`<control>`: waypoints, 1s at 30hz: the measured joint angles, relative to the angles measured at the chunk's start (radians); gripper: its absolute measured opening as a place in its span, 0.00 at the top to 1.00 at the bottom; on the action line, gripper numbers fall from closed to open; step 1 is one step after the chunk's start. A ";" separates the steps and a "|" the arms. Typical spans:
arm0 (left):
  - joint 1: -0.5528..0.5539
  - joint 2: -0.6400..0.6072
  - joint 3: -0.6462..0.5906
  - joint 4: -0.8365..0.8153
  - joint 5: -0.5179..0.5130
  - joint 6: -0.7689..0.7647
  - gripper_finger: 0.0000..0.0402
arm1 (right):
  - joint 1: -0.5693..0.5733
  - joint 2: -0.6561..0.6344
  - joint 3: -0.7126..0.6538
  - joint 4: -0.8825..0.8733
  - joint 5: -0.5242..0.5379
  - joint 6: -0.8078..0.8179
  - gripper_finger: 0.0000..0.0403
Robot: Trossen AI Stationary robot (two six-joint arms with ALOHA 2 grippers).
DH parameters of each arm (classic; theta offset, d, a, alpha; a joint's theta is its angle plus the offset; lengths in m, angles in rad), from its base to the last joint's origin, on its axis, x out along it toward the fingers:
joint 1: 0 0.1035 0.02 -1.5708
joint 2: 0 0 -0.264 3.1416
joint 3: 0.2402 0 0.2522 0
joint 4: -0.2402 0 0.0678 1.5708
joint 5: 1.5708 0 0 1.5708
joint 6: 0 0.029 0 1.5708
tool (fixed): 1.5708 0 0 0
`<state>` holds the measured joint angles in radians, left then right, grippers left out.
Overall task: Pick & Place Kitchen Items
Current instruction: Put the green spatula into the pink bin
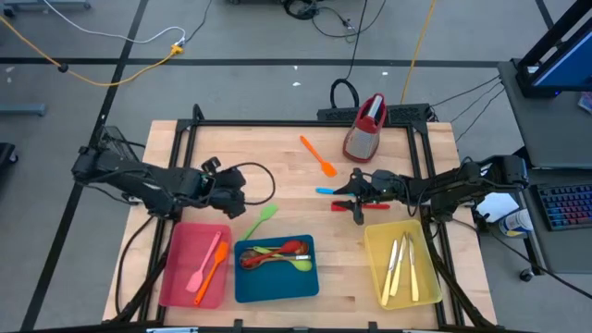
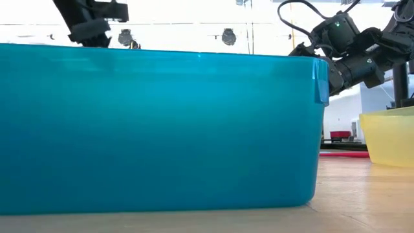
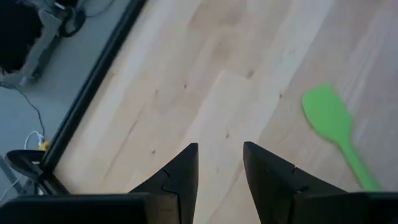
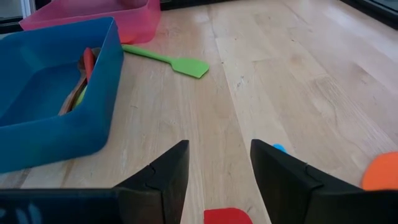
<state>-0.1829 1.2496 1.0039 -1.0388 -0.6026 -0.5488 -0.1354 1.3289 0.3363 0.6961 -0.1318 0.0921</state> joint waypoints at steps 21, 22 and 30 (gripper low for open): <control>0.080 0.383 0.000 0.301 0.610 -0.231 0.45 | 0.000 0.000 0.000 0.140 -0.003 -0.029 0.59; 0.073 0.407 0.000 0.302 0.612 -0.242 0.46 | 0.000 0.000 0.000 0.140 -0.003 -0.029 0.59; 0.034 0.539 0.006 0.349 0.562 -0.250 0.53 | 0.000 0.000 0.000 0.146 -0.002 -0.029 0.60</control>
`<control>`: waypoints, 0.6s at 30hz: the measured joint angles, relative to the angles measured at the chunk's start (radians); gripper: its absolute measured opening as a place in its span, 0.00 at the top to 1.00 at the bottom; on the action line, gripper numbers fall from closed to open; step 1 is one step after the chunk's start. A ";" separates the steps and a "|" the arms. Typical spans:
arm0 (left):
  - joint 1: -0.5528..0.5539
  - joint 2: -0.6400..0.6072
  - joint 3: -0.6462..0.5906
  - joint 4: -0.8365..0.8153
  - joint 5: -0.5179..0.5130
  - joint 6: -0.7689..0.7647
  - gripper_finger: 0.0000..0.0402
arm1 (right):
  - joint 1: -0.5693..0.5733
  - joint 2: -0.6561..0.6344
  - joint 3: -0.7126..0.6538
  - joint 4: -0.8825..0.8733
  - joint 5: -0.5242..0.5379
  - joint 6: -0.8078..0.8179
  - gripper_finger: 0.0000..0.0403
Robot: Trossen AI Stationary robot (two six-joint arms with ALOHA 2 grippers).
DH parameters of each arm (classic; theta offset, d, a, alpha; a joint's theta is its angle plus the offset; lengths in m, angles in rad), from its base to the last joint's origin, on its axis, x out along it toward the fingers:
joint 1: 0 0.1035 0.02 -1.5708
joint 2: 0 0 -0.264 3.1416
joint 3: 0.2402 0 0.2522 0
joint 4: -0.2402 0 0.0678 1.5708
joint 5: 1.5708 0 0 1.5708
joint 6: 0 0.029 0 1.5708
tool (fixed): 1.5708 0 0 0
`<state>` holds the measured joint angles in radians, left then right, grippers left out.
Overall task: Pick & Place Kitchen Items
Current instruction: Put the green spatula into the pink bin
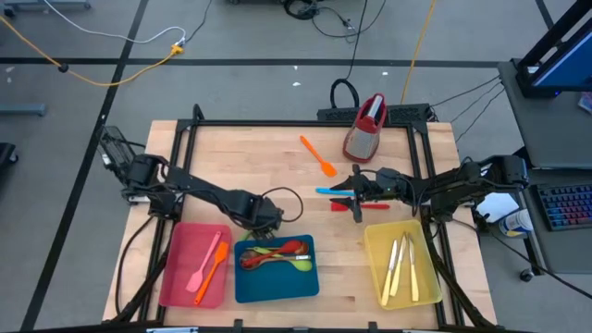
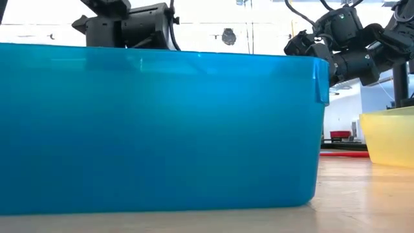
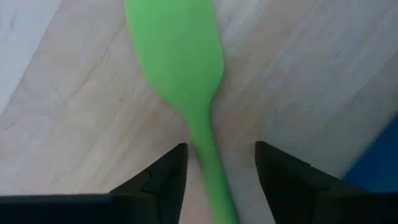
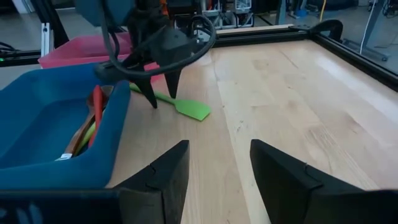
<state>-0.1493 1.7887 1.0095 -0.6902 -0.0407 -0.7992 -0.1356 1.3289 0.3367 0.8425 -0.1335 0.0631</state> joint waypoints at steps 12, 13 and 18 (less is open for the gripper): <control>0.041 0.008 -0.004 0.057 -0.057 -0.018 0.93 | 0.000 0.000 0.000 0.000 0.001 0.003 0.60; 0.049 0.004 -0.005 0.060 -0.058 -0.015 0.96 | 0.000 0.000 0.000 0.001 0.001 0.003 0.60; 0.087 -0.004 -0.006 0.084 -0.065 0.028 0.92 | 0.000 0.000 0.000 0.004 0.001 0.003 0.60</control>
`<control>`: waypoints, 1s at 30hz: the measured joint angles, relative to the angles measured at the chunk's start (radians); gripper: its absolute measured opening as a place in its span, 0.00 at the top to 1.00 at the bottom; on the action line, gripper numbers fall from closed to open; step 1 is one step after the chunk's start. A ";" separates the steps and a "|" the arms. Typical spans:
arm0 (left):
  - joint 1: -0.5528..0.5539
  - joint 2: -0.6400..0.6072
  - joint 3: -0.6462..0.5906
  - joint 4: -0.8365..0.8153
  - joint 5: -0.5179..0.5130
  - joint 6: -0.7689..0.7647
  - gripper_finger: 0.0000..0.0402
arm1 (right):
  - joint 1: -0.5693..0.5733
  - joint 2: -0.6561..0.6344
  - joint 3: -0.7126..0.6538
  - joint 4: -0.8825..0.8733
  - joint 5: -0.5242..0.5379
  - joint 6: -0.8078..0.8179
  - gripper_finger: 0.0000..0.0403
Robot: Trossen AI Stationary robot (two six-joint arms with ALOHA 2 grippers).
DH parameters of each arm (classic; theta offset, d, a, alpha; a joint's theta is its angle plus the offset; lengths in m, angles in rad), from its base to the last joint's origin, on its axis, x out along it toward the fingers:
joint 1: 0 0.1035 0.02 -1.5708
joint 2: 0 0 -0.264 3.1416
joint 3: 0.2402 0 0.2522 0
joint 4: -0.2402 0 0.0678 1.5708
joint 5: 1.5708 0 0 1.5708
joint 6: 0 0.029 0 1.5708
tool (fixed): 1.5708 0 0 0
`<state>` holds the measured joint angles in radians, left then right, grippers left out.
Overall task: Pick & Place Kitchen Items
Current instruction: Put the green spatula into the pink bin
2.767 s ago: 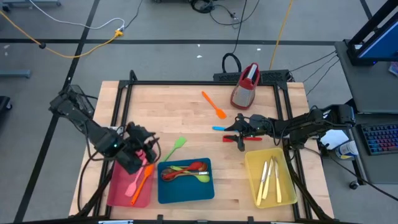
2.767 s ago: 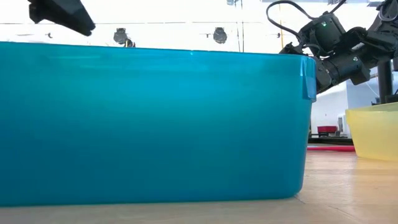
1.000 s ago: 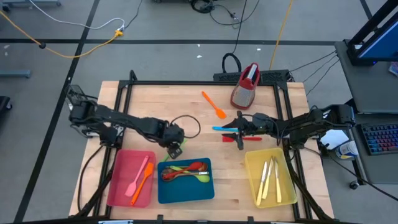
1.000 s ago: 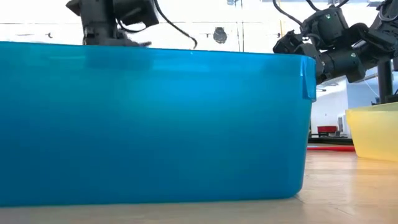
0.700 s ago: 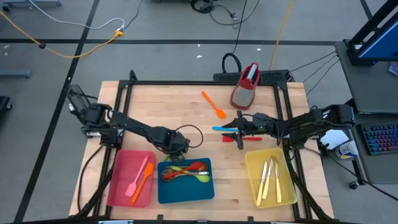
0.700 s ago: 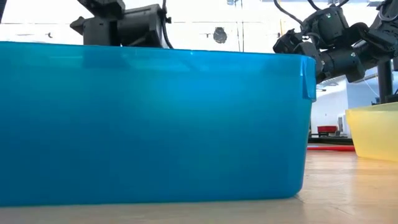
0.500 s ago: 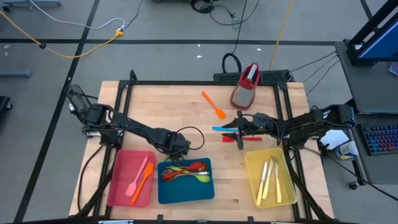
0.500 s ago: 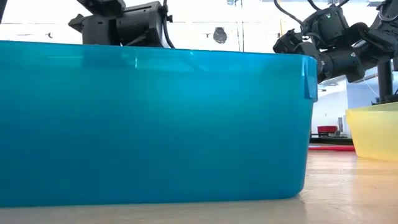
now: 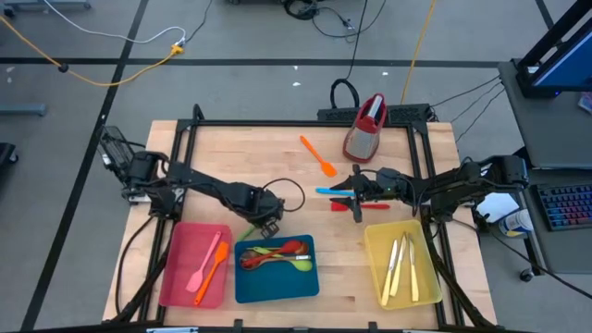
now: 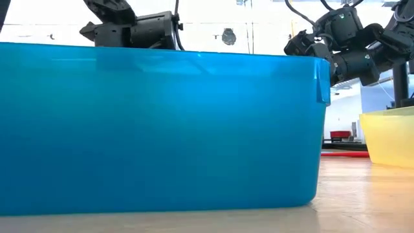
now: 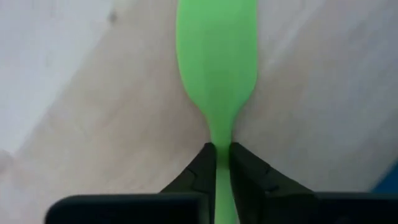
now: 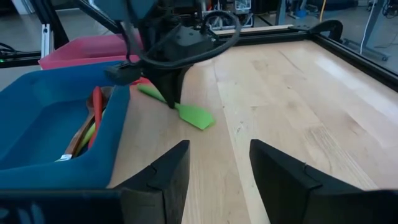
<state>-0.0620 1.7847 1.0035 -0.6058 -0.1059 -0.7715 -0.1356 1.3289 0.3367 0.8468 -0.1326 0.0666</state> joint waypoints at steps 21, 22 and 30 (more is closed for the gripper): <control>0.290 0.003 -0.002 0.350 -0.057 0.390 0.99 | -0.001 0.033 0.003 0.079 0.112 0.004 0.60; 0.295 0.003 -0.002 0.353 -0.036 0.398 0.99 | -0.001 0.047 0.009 0.081 0.125 0.005 0.60; 0.298 0.003 -0.001 0.357 0.014 0.437 0.96 | -0.006 0.255 0.179 0.062 0.129 -0.022 0.60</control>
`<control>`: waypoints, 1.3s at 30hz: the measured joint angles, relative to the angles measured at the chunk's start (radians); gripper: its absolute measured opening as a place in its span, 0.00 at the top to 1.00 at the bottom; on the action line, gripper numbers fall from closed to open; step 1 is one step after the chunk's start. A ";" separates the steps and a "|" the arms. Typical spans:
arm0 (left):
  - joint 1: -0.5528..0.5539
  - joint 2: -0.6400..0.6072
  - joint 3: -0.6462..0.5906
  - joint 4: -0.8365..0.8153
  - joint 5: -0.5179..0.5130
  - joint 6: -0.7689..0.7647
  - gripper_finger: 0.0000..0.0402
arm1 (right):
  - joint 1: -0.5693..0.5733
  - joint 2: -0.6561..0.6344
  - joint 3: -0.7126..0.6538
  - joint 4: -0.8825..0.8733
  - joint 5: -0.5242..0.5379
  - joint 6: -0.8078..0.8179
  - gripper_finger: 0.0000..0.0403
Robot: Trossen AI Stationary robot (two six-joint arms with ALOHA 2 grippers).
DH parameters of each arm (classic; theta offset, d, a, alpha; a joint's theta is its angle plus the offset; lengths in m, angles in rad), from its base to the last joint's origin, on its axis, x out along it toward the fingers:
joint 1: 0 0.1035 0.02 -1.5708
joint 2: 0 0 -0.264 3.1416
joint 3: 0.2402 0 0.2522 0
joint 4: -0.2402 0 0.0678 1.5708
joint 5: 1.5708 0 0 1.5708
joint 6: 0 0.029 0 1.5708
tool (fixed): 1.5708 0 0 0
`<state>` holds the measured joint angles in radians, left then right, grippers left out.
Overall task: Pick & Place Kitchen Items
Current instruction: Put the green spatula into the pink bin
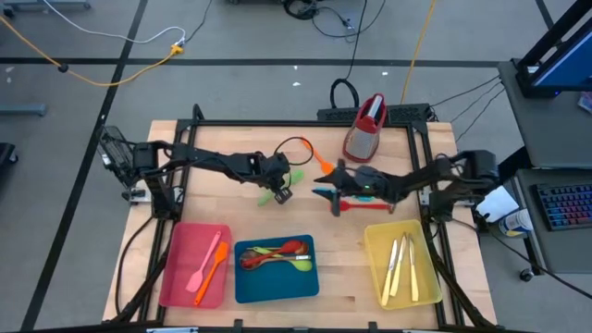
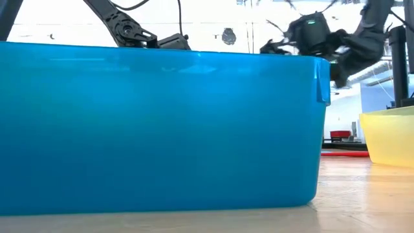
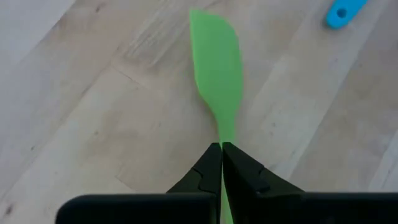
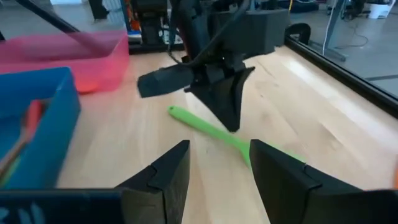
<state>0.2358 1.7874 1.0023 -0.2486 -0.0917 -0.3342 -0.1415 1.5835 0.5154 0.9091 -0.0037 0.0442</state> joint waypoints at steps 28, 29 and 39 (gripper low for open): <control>-0.047 0.040 -0.090 0.170 -0.036 0.043 0.55 | -0.120 0.268 0.361 -0.390 0.003 -0.170 0.60; -0.053 0.038 -0.116 0.199 -0.051 0.021 0.55 | -0.121 0.268 0.361 -0.391 0.002 -0.165 0.60; -0.155 0.034 -0.391 0.542 -0.188 -0.139 0.69 | -0.119 0.268 0.361 -0.349 -0.001 -0.192 0.60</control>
<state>0.0813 1.8210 0.6113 0.2939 -0.2800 -0.4733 -0.2607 1.8519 0.8761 0.5603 -0.0044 -0.1473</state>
